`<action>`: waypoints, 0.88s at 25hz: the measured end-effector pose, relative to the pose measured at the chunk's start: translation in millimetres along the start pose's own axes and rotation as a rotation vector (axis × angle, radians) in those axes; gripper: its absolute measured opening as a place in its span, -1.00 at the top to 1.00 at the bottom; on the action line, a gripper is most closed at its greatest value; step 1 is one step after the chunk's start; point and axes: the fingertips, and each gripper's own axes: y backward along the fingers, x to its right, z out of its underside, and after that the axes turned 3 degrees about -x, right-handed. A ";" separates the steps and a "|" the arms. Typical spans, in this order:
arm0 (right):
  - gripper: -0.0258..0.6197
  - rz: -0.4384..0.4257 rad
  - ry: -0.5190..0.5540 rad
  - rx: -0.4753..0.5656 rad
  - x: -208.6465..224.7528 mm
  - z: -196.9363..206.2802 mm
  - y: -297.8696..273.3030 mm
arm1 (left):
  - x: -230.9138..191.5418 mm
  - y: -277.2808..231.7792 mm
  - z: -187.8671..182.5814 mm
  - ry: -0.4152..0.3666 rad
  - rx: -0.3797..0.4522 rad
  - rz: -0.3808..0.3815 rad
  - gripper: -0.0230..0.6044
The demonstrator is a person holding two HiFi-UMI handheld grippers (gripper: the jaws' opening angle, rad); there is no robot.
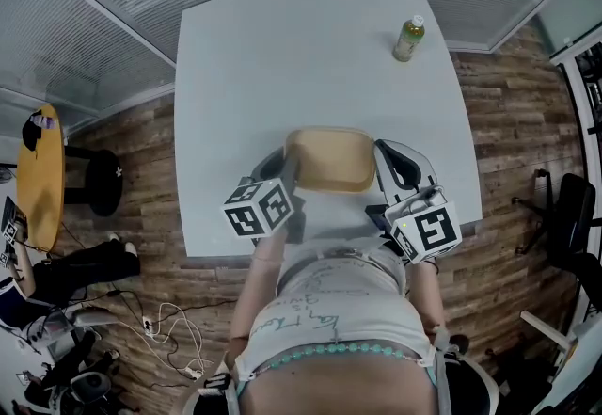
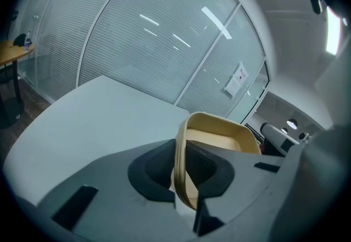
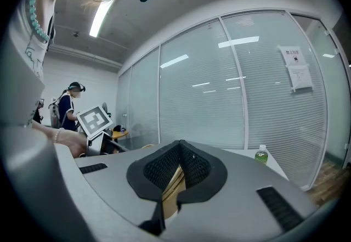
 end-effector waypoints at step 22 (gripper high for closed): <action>0.94 -0.056 0.047 -0.062 -22.9 14.3 -10.3 | -2.7 -0.1 9.2 0.021 -0.004 0.001 0.83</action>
